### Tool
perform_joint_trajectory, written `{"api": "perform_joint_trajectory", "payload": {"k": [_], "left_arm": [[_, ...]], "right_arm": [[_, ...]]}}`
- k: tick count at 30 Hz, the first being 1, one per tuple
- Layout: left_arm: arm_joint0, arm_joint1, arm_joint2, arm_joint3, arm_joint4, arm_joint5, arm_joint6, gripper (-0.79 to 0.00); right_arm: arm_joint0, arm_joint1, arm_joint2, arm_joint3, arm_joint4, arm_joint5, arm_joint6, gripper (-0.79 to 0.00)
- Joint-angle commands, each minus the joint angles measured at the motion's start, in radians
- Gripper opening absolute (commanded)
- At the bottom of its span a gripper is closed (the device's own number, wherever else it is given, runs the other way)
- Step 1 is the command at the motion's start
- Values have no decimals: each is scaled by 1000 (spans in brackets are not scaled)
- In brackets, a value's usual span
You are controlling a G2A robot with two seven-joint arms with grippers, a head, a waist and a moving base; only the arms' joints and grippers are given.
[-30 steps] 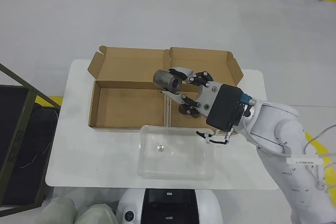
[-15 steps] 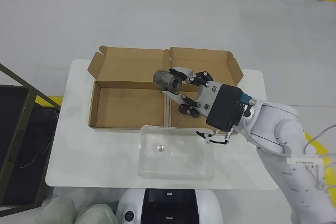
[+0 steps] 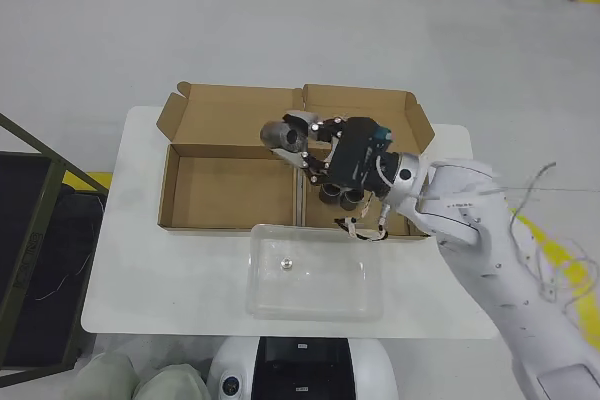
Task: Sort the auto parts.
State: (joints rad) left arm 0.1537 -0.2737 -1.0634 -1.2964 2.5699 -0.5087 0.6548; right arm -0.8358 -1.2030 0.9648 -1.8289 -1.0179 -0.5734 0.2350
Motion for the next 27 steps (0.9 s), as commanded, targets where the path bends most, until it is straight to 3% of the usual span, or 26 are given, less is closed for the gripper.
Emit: {"api": "perform_joint_trajectory", "payload": {"k": [1, 16, 27], "left_arm": [[0, 0, 0, 0, 0, 0, 0, 0], [0, 0, 0, 0, 0, 0, 0, 0], [0, 0, 0, 0, 0, 0, 0, 0]], "right_arm": [[46, -13, -36, 68, 25, 11, 9, -785], [299, -135, -276, 520, 224, 22, 39, -785], [403, -266, -453, 844, 315, 30, 73, -785]]}}
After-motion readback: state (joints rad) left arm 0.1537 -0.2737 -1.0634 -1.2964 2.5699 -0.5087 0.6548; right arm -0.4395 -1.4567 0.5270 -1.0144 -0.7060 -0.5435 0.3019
